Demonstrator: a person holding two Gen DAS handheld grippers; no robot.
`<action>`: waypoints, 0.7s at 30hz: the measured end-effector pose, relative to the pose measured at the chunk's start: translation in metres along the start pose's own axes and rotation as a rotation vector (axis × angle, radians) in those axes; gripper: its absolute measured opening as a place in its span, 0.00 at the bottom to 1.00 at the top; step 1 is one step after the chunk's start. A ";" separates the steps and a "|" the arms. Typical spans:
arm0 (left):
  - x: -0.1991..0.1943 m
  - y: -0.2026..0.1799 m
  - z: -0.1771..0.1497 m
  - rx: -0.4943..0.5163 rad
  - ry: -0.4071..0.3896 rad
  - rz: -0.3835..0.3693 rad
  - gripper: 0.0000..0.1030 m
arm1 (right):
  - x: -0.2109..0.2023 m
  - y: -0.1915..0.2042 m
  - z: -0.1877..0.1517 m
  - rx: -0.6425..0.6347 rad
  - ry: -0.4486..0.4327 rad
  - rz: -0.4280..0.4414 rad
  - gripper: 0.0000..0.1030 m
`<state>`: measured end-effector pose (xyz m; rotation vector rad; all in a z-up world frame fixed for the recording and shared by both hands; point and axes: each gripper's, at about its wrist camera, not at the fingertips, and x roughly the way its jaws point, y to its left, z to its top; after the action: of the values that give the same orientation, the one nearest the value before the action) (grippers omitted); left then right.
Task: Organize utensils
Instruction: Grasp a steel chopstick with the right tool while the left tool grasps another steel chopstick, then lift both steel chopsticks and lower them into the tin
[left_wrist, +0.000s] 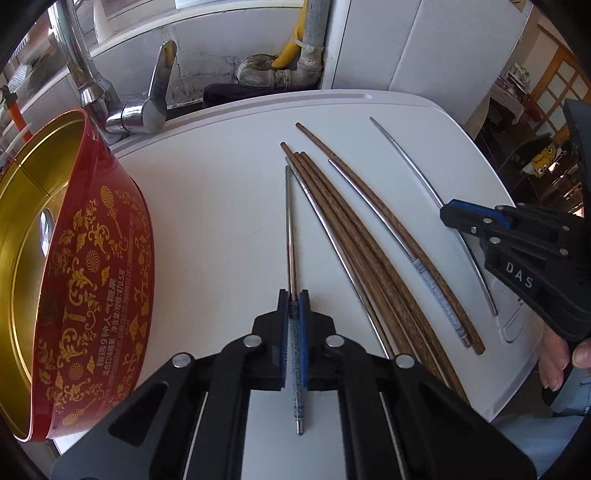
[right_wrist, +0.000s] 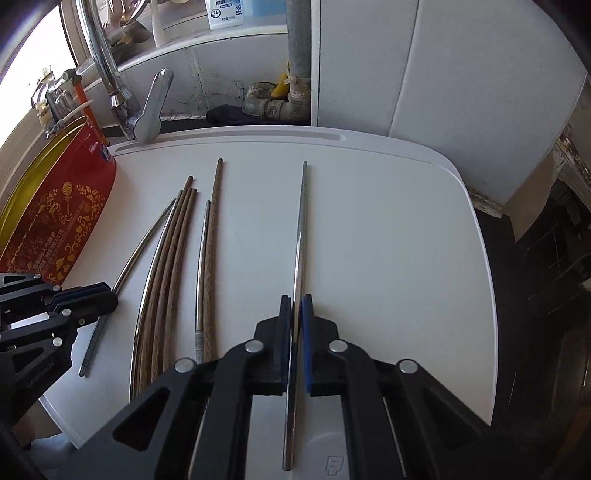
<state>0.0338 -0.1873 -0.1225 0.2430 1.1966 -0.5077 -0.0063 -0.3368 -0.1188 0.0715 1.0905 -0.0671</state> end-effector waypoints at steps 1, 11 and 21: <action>0.000 0.001 0.001 -0.005 0.001 -0.003 0.05 | 0.000 -0.002 0.000 0.016 0.001 0.009 0.06; -0.014 0.009 -0.004 -0.068 -0.006 -0.033 0.05 | -0.014 -0.006 0.000 0.083 -0.013 0.042 0.06; -0.076 0.023 -0.016 -0.093 -0.128 -0.079 0.05 | -0.089 0.030 -0.003 0.015 -0.159 0.115 0.06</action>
<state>0.0117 -0.1415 -0.0598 0.0824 1.1048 -0.5271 -0.0476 -0.3051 -0.0404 0.1399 0.9251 0.0218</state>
